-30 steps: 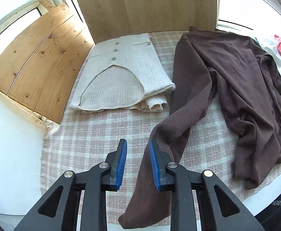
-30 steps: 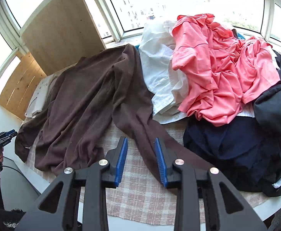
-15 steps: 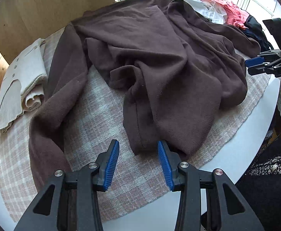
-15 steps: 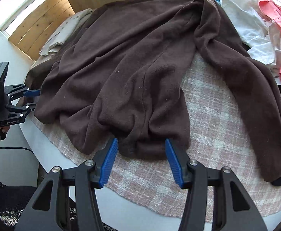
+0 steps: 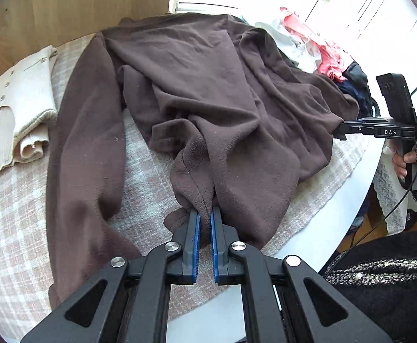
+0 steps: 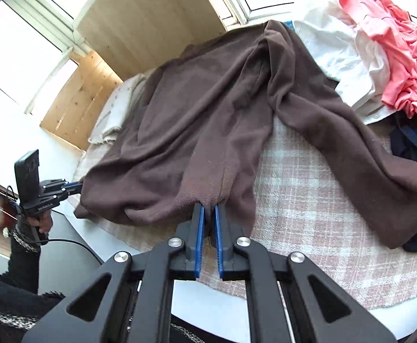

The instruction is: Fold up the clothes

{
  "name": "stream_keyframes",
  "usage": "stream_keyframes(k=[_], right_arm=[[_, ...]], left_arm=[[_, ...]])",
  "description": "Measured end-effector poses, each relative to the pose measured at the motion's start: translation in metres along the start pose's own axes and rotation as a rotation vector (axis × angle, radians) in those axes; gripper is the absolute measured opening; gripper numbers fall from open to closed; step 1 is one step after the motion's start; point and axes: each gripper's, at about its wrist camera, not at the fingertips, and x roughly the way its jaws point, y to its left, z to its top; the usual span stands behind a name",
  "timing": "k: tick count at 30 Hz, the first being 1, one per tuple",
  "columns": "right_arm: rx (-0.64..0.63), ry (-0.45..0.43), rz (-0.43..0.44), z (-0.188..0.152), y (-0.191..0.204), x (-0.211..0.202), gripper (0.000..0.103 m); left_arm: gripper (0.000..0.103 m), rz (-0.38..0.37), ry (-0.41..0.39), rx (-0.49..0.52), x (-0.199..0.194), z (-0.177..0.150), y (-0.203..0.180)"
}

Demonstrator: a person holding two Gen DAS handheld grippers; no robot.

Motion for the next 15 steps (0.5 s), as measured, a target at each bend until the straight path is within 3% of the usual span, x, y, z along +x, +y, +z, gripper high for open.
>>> stream_keyframes(k=[2, 6, 8, 10, 12, 15], right_arm=[[0.027, -0.078, 0.039, 0.011, 0.0, -0.04, 0.008], [0.094, -0.162, 0.042, 0.013, -0.009, -0.079, 0.008], [0.134, -0.154, 0.005, 0.004, -0.021, -0.078, 0.008], [0.156, -0.041, -0.085, -0.015, -0.039, -0.047, 0.008], [0.182, 0.061, -0.122, -0.033, -0.059, -0.013, 0.007], [0.224, 0.099, -0.156, -0.048, -0.078, 0.008, 0.008]], left_arm=[[0.006, 0.005, -0.055, -0.008, -0.033, 0.004, 0.006], [0.006, 0.018, -0.123, -0.022, -0.087, 0.018, 0.019], [0.006, 0.001, -0.117, -0.04, -0.094, 0.013, 0.022], [0.006, -0.022, -0.043, -0.067, -0.075, -0.004, 0.028], [0.007, 0.013, 0.061, -0.114, -0.042, -0.029, 0.038], [0.007, 0.097, 0.172, -0.167, -0.002, -0.058, 0.051]])
